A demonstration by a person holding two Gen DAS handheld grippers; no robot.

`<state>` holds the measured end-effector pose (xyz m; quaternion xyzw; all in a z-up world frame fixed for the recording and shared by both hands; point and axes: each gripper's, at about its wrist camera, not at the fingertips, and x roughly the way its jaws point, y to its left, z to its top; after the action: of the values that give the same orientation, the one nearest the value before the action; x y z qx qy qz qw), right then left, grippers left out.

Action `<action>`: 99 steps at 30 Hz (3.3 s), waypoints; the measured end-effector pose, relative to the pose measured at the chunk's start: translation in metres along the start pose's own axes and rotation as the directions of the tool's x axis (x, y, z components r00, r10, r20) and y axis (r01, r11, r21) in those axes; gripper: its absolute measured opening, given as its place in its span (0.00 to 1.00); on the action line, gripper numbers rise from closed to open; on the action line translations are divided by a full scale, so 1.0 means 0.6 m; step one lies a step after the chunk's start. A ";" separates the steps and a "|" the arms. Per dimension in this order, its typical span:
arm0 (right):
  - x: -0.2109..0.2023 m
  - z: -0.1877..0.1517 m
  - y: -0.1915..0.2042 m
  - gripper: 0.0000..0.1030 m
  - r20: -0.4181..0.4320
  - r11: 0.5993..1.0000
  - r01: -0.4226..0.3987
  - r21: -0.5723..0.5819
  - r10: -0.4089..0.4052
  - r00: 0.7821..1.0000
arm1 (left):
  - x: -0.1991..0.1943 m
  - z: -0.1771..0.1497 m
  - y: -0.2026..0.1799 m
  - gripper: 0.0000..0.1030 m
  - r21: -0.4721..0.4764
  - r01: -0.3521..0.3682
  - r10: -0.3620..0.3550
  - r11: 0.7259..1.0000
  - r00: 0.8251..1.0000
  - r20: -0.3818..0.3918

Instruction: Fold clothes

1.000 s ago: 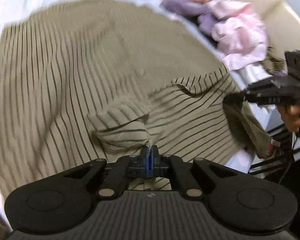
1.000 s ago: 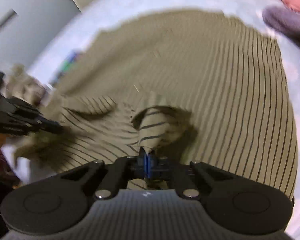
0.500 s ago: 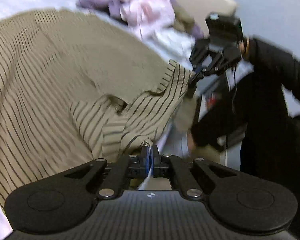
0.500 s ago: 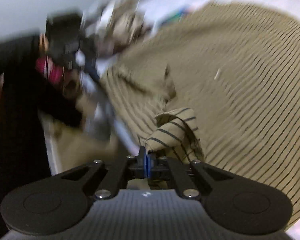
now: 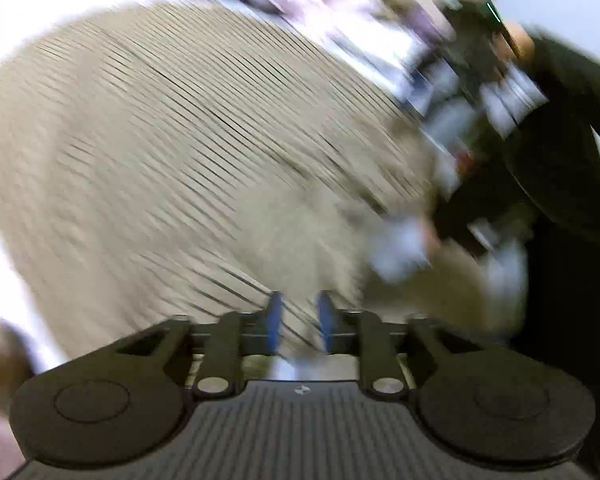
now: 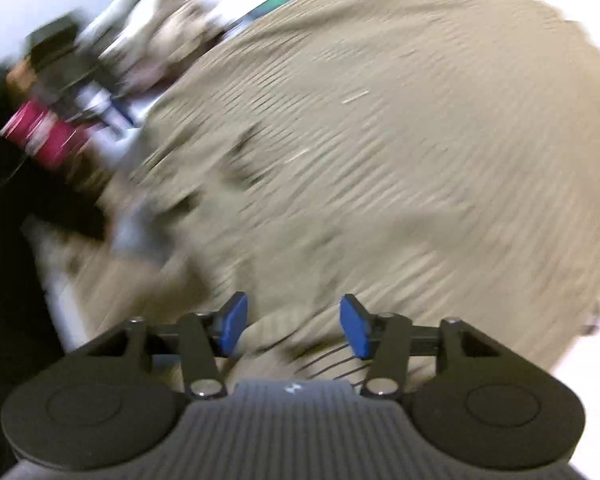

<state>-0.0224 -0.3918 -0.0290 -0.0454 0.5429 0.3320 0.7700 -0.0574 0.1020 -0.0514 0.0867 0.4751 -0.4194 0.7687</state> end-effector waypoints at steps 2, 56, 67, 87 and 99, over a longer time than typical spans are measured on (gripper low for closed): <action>0.001 0.010 -0.033 0.57 0.033 0.985 0.129 0.116 -0.134 0.990 | -0.005 0.009 0.029 0.40 -0.097 -0.138 0.143 0.986 0.989 0.048; 0.059 0.111 -0.007 0.37 0.149 0.943 0.311 0.119 -0.326 0.933 | 0.037 -0.048 0.063 0.41 -0.341 -0.330 0.293 0.880 0.943 -0.158; 0.175 0.151 0.288 0.46 0.055 0.921 0.041 -0.387 -0.021 0.998 | 0.029 -0.114 0.067 0.41 -0.446 -0.280 0.212 0.850 0.957 -0.197; 0.268 0.035 0.465 0.54 -0.411 0.679 -0.400 -0.616 0.156 0.898 | 0.030 -0.143 0.076 0.42 -0.485 -0.225 0.160 0.845 0.972 -0.173; 0.178 0.129 0.320 0.54 -0.089 0.831 0.060 -0.553 -0.131 0.987 | 0.005 -0.104 0.034 0.41 -0.354 -0.271 0.252 0.895 0.963 -0.100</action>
<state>-0.0473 -0.1603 -0.0345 -0.3114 0.4687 0.4310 0.7054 -0.0827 0.1462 -0.0926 0.0165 0.5483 -0.2145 0.8081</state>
